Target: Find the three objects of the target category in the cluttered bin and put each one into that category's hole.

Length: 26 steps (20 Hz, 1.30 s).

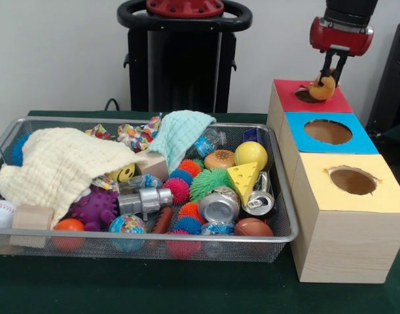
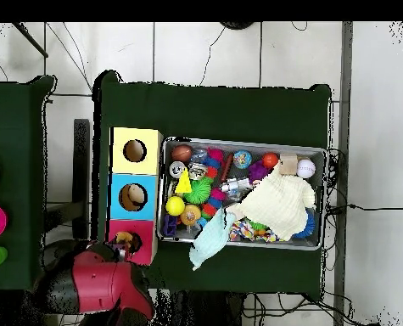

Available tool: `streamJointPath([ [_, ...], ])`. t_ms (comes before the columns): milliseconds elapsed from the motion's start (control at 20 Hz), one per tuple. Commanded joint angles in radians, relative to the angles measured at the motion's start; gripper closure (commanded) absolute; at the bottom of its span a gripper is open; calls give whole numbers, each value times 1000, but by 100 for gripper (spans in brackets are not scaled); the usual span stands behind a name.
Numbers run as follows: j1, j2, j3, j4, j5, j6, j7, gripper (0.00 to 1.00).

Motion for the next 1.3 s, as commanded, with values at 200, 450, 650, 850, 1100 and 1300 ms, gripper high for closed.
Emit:
streamJointPath([
  [200,-40,40,23,-87,51,89,207,100],
  [450,-39,45,16,-96,44,99,203,100],
  [650,-63,51,20,-69,31,68,184,100],
  [850,-119,46,54,-26,15,16,144,100],
  [1100,-139,31,66,6,0,-7,137,100],
  [1300,-153,37,79,12,-8,-30,135,100],
])
